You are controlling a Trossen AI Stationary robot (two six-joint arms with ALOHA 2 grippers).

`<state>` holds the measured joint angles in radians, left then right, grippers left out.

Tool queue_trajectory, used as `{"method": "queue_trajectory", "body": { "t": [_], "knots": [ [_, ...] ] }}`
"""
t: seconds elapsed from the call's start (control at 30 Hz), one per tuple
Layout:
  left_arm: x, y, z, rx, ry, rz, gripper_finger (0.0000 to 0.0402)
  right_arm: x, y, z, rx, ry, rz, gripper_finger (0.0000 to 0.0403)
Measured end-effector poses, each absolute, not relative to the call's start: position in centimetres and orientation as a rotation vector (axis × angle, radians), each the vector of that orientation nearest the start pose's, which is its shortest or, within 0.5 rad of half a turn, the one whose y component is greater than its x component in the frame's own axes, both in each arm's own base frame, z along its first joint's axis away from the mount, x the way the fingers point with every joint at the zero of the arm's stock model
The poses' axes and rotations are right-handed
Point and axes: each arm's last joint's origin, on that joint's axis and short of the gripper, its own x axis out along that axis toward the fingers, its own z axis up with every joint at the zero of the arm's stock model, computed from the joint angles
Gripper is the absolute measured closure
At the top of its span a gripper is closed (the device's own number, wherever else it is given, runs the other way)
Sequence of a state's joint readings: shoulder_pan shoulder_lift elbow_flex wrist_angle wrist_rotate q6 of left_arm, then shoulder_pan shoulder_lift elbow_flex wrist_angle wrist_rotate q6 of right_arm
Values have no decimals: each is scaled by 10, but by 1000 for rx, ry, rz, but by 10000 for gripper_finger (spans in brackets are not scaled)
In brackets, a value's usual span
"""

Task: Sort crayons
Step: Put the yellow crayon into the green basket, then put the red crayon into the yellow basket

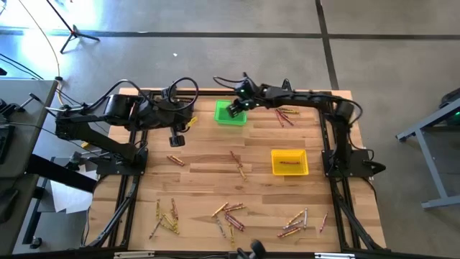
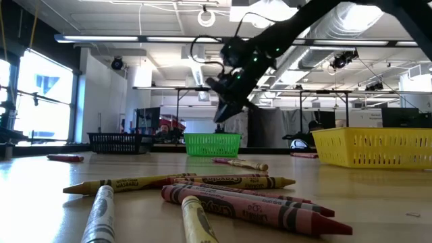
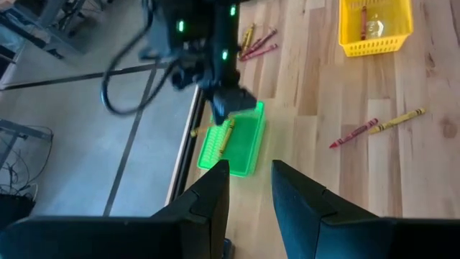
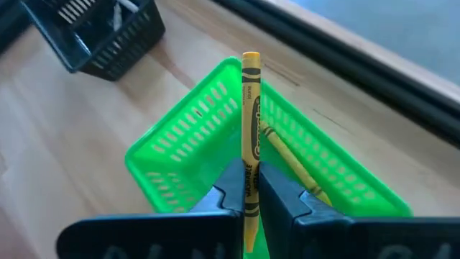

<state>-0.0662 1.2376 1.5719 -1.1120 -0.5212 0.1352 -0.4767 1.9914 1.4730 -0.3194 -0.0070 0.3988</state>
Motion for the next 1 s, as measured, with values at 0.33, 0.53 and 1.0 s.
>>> {"method": "queue_trajectory", "body": {
  "t": [0.33,0.53,1.0],
  "knots": [
    [206,0,426,348,785,364,310,393,-201,187,571,939,-551,373],
    [206,0,426,354,789,361,310,385,-198,202,550,949,-549,340],
    [205,0,424,300,805,358,310,318,-170,226,527,1231,-643,316]
  ]
}}
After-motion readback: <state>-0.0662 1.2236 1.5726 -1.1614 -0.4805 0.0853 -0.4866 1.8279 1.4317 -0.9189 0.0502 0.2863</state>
